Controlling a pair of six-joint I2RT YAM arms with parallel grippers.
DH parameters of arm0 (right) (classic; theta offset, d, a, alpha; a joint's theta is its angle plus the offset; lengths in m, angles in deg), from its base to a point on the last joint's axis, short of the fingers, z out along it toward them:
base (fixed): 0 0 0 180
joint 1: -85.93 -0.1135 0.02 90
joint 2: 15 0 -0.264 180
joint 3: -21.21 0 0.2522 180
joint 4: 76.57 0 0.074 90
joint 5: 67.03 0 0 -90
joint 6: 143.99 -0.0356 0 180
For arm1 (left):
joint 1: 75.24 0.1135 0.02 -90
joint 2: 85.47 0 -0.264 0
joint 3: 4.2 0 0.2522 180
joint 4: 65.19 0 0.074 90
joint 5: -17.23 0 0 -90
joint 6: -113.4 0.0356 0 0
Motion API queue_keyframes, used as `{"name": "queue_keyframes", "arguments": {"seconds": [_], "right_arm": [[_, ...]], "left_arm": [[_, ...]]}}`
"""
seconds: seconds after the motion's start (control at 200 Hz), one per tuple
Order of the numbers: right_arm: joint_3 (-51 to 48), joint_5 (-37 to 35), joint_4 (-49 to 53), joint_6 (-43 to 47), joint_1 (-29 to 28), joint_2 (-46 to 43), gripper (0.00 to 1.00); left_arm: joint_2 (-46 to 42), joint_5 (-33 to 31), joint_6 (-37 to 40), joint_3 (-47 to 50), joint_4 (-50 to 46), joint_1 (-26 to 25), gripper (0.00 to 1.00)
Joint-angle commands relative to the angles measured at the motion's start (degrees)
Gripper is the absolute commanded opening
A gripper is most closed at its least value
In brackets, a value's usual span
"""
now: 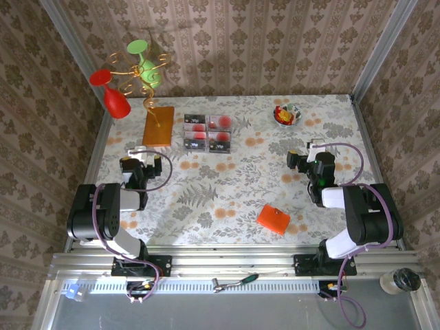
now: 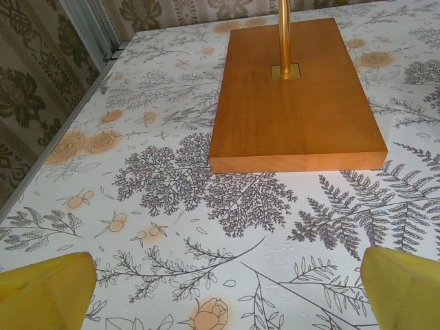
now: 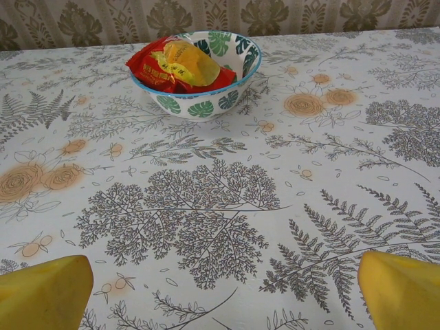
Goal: Put the credit cards into the card holder
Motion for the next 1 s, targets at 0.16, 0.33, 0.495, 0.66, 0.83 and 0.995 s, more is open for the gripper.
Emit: {"name": "queue_keyframes", "arguments": {"seconds": [0.16, 0.33, 0.495, 0.66, 0.83, 0.995], "right_arm": [[5.8, -8.0, 17.0, -3.0, 0.3, -10.3, 1.0], [20.2, -15.1, 49.4, -20.0, 0.4, -17.1, 1.0], [23.3, -5.8, 60.7, -29.4, 0.5, -21.1, 1.0], [21.5, 10.0, 70.0, -33.9, -2.5, -23.7, 0.98], [16.1, 5.8, 77.6, -39.8, -13.5, -26.9, 0.92], [15.1, -5.2, 89.6, -46.4, -23.1, -31.0, 0.93]], "left_arm": [[-11.0, -0.9, -0.9, -5.0, -14.8, -0.2, 1.0], [-17.3, -1.3, -4.0, -9.3, -24.9, -0.4, 1.0], [-20.6, -1.7, -12.9, -16.3, -40.2, -2.2, 1.0], [-21.2, -5.7, -19.7, -21.9, -55.8, -8.6, 1.0], [-22.0, -9.3, -28.1, -22.5, -63.4, -18.9, 1.0], [-24.5, -22.5, -30.7, -18.6, -58.6, -34.4, 1.0]]}}
